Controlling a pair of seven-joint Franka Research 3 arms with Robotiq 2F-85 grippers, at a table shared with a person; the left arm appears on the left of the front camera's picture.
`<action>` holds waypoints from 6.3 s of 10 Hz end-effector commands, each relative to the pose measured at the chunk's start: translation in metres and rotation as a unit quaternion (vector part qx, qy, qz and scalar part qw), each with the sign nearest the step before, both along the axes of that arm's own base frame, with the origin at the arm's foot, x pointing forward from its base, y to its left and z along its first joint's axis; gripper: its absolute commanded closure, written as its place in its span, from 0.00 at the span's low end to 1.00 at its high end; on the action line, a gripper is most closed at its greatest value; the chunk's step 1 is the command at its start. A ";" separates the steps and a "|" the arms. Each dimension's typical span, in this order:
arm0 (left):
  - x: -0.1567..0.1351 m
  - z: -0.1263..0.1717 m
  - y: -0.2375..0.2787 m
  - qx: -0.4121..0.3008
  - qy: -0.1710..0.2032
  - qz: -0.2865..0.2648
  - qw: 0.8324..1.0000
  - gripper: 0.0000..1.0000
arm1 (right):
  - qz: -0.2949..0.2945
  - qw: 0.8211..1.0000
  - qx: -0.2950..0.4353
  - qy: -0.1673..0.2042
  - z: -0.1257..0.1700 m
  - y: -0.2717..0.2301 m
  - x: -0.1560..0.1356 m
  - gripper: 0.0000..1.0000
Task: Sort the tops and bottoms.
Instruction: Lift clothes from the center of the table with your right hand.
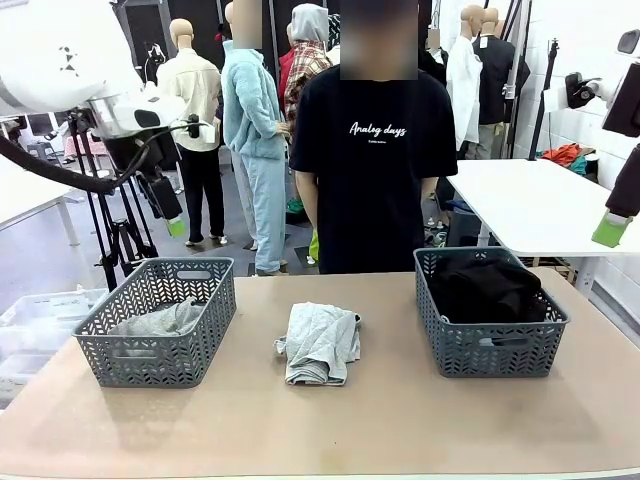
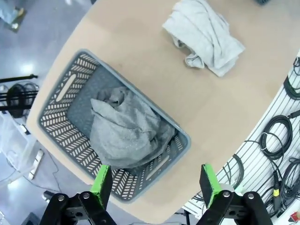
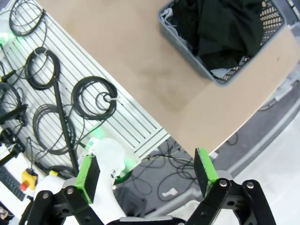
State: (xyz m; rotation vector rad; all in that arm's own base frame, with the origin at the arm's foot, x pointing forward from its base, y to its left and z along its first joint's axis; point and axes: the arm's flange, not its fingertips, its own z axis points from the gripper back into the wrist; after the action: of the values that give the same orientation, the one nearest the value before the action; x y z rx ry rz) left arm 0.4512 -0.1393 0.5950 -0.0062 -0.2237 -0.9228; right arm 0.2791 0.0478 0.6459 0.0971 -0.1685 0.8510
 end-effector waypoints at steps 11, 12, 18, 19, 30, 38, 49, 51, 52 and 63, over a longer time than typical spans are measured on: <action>-0.011 0.012 0.001 0.000 -0.030 0.003 1.000 0.03 | -0.007 1.000 -0.004 0.004 0.001 0.002 0.000 0.00; -0.011 0.012 0.001 0.000 -0.030 0.003 1.000 0.03 | -0.007 1.000 -0.004 0.004 0.001 0.002 0.000 0.00; -0.011 0.012 0.001 0.000 -0.030 0.003 1.000 0.03 | 0.083 0.994 0.033 -0.060 -0.028 0.084 0.067 0.00; -0.011 0.012 0.001 0.000 -0.030 0.003 1.000 0.03 | 0.123 0.990 0.054 -0.049 -0.039 0.104 0.090 0.00; -0.011 0.012 0.001 0.000 -0.030 0.003 1.000 0.03 | 0.205 0.972 0.115 0.004 -0.130 0.187 0.185 0.00; -0.011 0.012 0.001 0.000 -0.030 0.003 1.000 0.03 | 0.216 0.970 0.114 -0.004 -0.257 0.305 0.276 0.00; -0.011 0.012 0.001 0.000 -0.030 0.003 1.000 0.03 | 0.247 0.959 0.086 0.109 -0.316 0.326 0.296 0.50; -0.011 0.012 0.001 0.000 -0.030 0.003 1.000 0.03 | 0.249 0.955 0.103 0.127 -0.317 0.324 0.298 0.86; -0.011 0.012 0.001 0.000 -0.030 0.003 1.000 0.03 | 0.250 0.954 0.104 0.130 -0.318 0.325 0.299 1.00; -0.011 0.012 0.001 0.000 -0.030 0.003 1.000 0.03 | 0.241 0.960 0.143 0.005 -0.223 0.311 0.274 1.00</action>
State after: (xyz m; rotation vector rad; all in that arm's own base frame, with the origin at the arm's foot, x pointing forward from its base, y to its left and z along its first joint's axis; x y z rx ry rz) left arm 0.4411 -0.1407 0.6079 0.0311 -0.2771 -0.9103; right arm 0.5779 0.3755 0.4021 0.4569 -0.1709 1.2993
